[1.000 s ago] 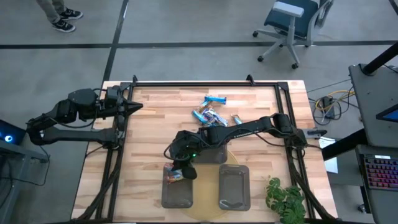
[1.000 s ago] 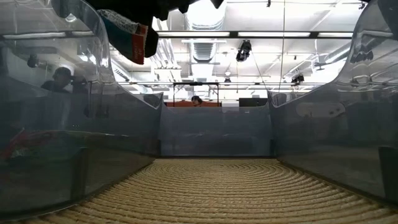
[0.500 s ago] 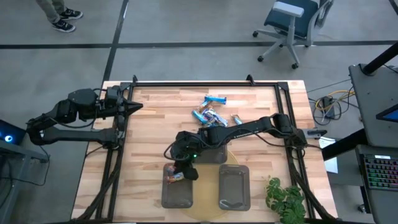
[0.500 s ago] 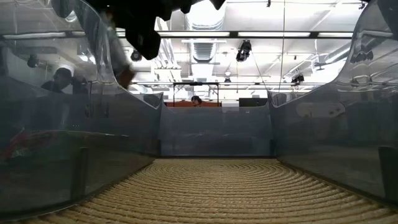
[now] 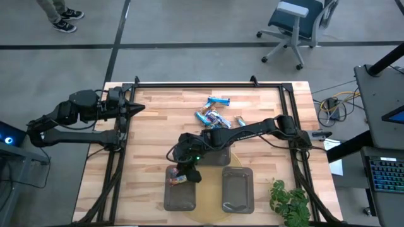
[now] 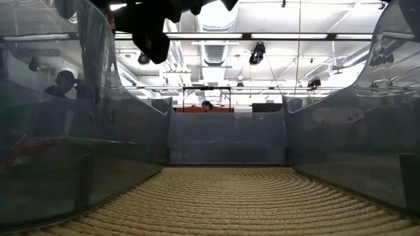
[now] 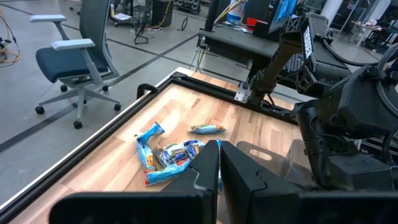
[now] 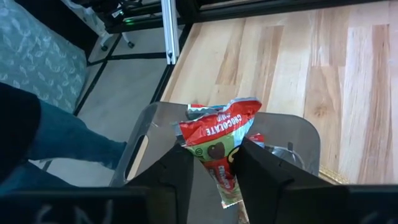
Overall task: Pick and place Granola Bars by type
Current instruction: Put the red granola bar into the bottom left black bin, then put the top left red granola bar into the bottom left black bin
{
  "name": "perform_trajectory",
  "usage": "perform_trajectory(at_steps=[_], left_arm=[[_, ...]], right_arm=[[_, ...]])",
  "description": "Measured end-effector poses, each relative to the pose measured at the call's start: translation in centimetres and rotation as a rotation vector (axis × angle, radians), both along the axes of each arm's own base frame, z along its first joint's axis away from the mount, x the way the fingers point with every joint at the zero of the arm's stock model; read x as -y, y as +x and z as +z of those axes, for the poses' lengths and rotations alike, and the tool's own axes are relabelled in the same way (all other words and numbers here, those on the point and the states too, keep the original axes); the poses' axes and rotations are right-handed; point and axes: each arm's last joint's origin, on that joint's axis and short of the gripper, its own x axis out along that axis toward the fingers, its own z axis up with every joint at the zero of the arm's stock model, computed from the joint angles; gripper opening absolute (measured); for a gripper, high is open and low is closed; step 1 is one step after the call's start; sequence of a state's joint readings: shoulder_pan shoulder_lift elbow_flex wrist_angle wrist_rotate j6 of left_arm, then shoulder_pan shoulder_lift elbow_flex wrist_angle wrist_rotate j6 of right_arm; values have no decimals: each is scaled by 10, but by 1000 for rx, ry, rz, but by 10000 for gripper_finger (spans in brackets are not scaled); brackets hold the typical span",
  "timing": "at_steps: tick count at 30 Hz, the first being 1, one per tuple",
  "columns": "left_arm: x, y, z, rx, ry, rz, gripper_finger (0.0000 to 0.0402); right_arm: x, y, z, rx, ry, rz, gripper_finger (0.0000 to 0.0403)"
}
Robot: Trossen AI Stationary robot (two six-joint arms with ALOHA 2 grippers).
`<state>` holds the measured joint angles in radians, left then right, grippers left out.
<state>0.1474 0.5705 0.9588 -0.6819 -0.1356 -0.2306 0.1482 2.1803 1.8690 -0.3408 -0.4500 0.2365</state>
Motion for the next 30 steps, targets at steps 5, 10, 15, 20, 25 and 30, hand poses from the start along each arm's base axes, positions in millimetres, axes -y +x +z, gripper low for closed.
perform_trajectory(at_steps=[5, 10, 15, 20, 25, 30], left_arm=[[0, 0, 0, 0, 0, 0, 0], [0, 0, 0, 0, 0, 0, 0], [0, 0, 0, 0, -1, 0, 0], [0, 0, 0, 0, -1, 1, 0], [0, 0, 0, 0, -1, 1, 0], [0, 0, 0, 0, -1, 0, 0]], right_arm=[[0, 0, 0, -2, 4, 1, 112], [-1, 0, 0, -21, 39, 6, 149], [-1, 0, 0, -24, 43, 4, 180], [-1, 0, 0, -25, 44, 2, 192], [-1, 0, 0, -25, 44, 3, 195], [-1, 0, 0, -23, 41, 5, 195]])
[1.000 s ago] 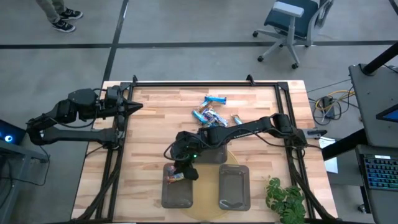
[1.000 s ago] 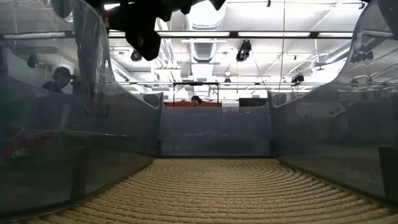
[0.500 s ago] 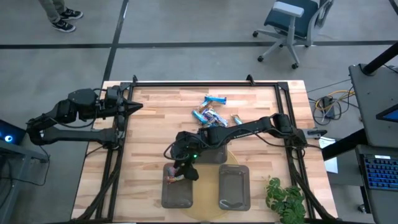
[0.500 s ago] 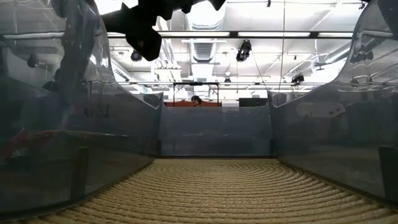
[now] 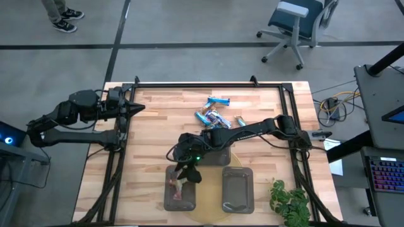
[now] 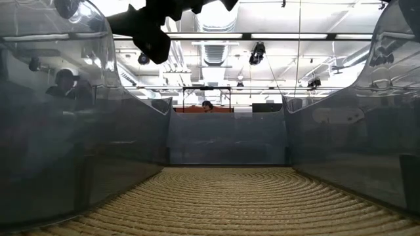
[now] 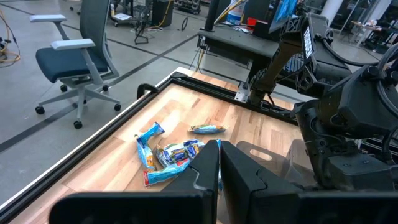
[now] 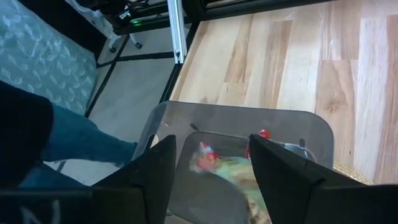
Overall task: Pick and place Granola Bars by type
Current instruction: Put the top left red granola bar into the bottom left black bin
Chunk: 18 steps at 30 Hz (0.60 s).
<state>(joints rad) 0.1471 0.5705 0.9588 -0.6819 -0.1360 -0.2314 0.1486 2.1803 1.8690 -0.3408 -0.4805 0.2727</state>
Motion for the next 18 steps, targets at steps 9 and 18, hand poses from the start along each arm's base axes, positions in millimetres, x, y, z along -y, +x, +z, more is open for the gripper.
perform_trajectory(at_steps=[9, 18], left_arm=[[0, 0, 0, 0, 0, 1, 0], [0, 0, 0, 0, 0, 1, 0]], right_arm=[[0, 0, 0, 5, -4, 3, 194], [6, 2, 6, 35, -16, 3, 194]])
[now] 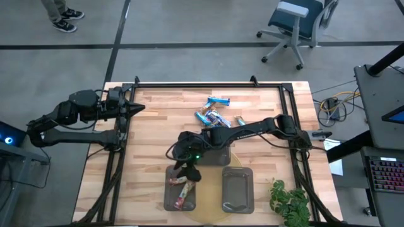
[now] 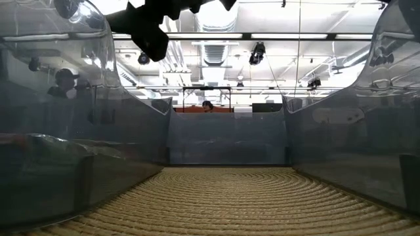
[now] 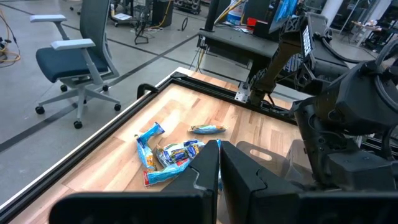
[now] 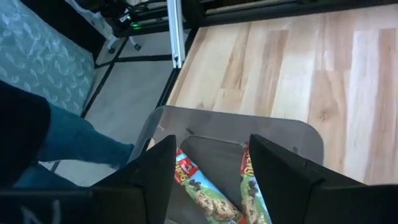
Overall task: Pick and place Granola Bars by type
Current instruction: Put the top left red granola bar into the bottom left black bin
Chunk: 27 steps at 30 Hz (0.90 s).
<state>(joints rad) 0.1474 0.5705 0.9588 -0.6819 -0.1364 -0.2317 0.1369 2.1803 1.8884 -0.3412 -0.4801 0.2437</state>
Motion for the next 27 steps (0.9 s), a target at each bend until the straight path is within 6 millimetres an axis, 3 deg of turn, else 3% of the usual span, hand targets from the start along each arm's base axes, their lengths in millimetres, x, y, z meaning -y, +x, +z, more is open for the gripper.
perform_trajectory(at_steps=[5, 15, 23, 27], left_arm=[[0, 0, 0, 0, 0, 0, 0], [0, 0, 0, 0, 0, 0, 0], [0, 0, 0, -1, 4, -1, 0], [0, -1, 0, -3, 17, -5, 0]], right_arm=[[5, 1, 11, 42, -9, 0, 165], [19, -7, 33, 80, -58, 1, 20], [33, -30, 60, 63, -238, -78, 9], [45, -48, 86, 95, -275, -109, 8]])
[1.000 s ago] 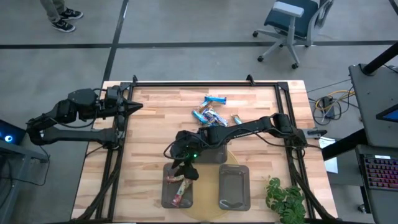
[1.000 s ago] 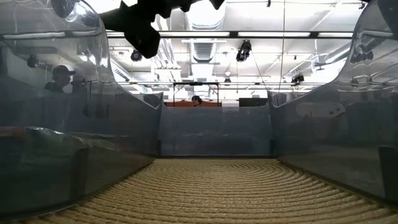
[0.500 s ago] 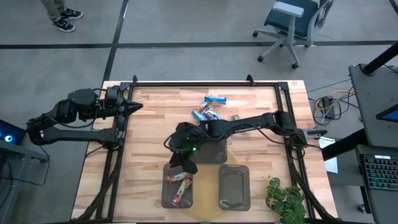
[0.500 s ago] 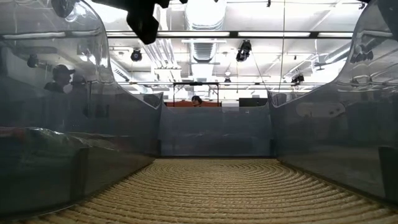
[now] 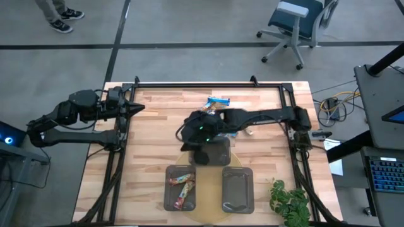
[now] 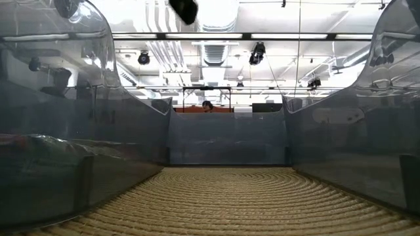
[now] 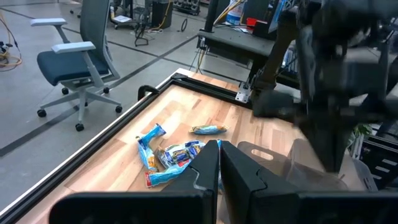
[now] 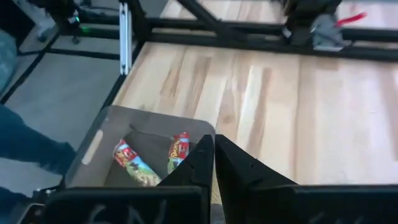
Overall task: Pick and place Granola Bars by type
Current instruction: Put the top left red granola bar into the bottom left black bin
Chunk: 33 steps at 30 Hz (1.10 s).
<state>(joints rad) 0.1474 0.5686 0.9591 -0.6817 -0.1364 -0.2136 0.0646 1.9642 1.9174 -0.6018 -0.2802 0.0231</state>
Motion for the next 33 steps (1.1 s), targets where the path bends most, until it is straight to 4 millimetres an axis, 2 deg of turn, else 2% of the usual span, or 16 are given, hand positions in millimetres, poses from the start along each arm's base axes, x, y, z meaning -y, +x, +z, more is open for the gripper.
perform_trajectory(at_steps=[10, 16, 22, 33], left_arm=[[0, 0, 0, 4, 2, -1, 0], [0, 0, 3, 33, 13, -3, 0], [0, 0, 4, 41, 17, -3, 0], [0, 1, 9, 93, 35, -6, 0]], right_arm=[[23, -60, 71, 139, -94, -82, 8], [35, -95, 92, 219, -128, -110, 8], [46, -136, 90, 295, -147, -246, 8], [52, -209, 52, 399, -52, -420, 8]])
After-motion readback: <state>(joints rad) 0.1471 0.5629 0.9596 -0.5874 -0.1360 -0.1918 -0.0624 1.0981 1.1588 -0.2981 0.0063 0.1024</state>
